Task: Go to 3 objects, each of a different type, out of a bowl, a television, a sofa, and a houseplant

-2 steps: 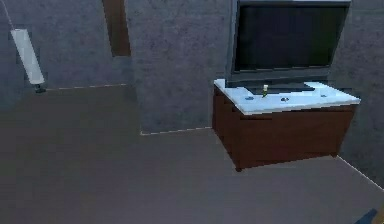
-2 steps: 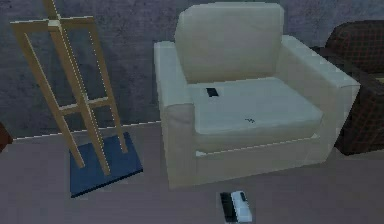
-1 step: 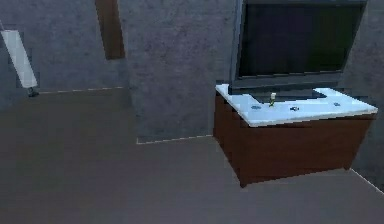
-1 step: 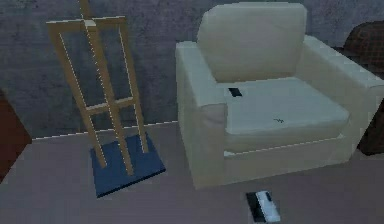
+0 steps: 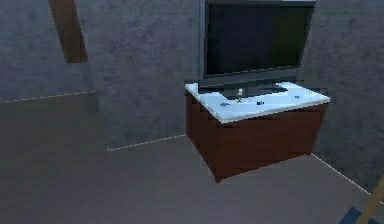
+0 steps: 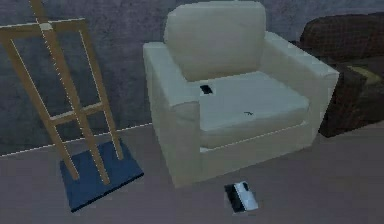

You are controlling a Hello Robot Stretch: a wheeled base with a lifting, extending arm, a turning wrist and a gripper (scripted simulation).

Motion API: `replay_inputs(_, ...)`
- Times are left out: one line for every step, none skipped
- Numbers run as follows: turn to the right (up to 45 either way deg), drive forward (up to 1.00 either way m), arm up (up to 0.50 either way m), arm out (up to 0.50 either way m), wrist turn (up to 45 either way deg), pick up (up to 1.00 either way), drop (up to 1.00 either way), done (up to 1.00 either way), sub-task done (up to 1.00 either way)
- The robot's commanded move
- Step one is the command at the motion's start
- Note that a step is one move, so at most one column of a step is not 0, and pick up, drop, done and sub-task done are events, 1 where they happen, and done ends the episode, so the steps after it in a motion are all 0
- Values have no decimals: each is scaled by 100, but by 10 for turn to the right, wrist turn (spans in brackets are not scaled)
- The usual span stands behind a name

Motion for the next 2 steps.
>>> replay_inputs(0,95,0,0,0,0,0,0,0)
replay_inputs(270,0,0,0,0,0,0,0,0)
